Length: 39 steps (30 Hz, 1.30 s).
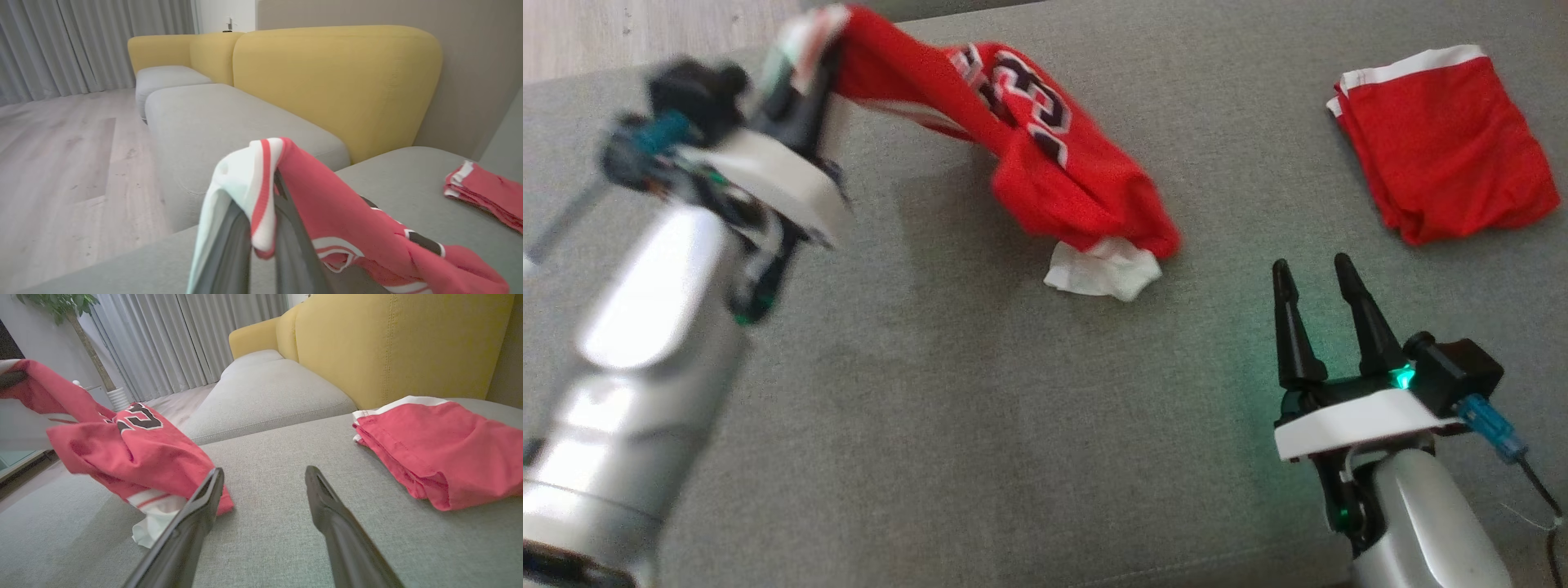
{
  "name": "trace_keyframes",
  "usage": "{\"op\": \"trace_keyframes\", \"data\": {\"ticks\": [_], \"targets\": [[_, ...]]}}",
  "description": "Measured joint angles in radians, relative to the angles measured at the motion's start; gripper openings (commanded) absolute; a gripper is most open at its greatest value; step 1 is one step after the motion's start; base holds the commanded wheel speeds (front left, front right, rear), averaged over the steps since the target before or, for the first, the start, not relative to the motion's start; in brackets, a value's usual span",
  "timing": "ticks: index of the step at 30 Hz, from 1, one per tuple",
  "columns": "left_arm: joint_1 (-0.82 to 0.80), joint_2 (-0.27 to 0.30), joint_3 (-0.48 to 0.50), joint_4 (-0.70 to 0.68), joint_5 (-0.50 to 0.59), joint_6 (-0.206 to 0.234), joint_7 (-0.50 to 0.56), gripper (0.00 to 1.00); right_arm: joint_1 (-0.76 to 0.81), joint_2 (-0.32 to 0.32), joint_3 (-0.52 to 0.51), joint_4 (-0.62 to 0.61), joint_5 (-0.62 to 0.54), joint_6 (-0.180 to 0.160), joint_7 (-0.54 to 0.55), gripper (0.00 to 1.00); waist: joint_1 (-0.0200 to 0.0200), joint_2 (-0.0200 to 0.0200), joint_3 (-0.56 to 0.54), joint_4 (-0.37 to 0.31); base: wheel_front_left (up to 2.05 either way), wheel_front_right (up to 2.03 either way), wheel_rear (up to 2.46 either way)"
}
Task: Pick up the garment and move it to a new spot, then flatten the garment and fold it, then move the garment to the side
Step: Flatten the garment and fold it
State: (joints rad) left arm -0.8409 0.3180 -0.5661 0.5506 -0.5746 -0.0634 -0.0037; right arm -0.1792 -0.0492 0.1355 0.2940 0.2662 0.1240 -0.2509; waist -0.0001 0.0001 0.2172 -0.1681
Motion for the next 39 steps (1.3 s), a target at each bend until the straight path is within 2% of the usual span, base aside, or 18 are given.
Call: {"op": "trace_keyframes", "data": {"ticks": [4,6,7,8,11,14,23,29,36,39], "targets": [[-0.065,0.082,0.017,0.022,0.008,-0.009,0.078,0.00,0.000,0.000,0.022,0.001,0.012,0.000,0.000,1.00,0.0001,0.0000,0.001,-0.013,0.00,0.00,0.00],[-0.085,0.114,0.010,0.072,0.008,-0.017,0.175,0.00,0.000,0.000,0.026,0.001,0.016,0.000,0.000,1.00,0.0001,0.0000,0.003,-0.019,0.00,0.00,0.00],[-0.086,0.129,0.007,0.096,0.014,-0.011,0.188,0.71,0.000,0.000,0.028,0.000,0.016,0.000,0.000,1.00,0.0001,0.0000,0.004,-0.022,0.00,0.00,0.00],[-0.086,0.142,0.005,0.113,0.031,0.007,0.180,1.00,0.000,0.000,0.030,0.000,0.016,0.000,0.000,1.00,0.0001,0.0000,0.007,-0.025,0.00,0.00,0.00],[-0.086,0.165,0.009,0.157,0.075,0.059,0.114,1.00,0.000,0.000,0.037,-0.001,0.025,0.000,0.000,1.00,0.0002,0.0000,0.014,-0.033,0.00,0.00,0.00],[-0.086,0.143,0.023,0.169,0.073,0.091,0.027,1.00,0.000,0.000,0.032,-0.001,0.024,0.000,0.000,1.00,0.0001,0.0000,0.013,-0.025,0.00,0.00,0.00],[-0.030,0.052,0.026,0.143,0.051,0.109,-0.135,1.00,0.009,0.000,0.001,0.000,-0.009,0.000,0.000,1.00,0.0001,0.0000,-0.024,0.045,0.00,0.00,0.00],[0.155,-0.008,0.029,0.040,0.010,0.157,-0.203,1.00,0.034,0.000,-0.019,0.001,-0.032,0.000,0.000,1.00,0.0001,0.0000,-0.077,0.120,0.00,0.00,0.00],[0.441,-0.047,0.047,-0.125,-0.027,0.240,-0.237,1.00,0.066,0.000,-0.023,0.009,-0.039,0.000,0.000,1.00,0.0000,0.0000,-0.130,0.192,0.00,0.00,0.00],[0.549,-0.064,0.048,-0.179,-0.033,0.261,-0.244,1.00,0.072,0.000,-0.026,0.014,-0.039,0.000,0.000,1.00,0.0000,0.0000,-0.137,0.211,0.00,0.00,0.00]]}}
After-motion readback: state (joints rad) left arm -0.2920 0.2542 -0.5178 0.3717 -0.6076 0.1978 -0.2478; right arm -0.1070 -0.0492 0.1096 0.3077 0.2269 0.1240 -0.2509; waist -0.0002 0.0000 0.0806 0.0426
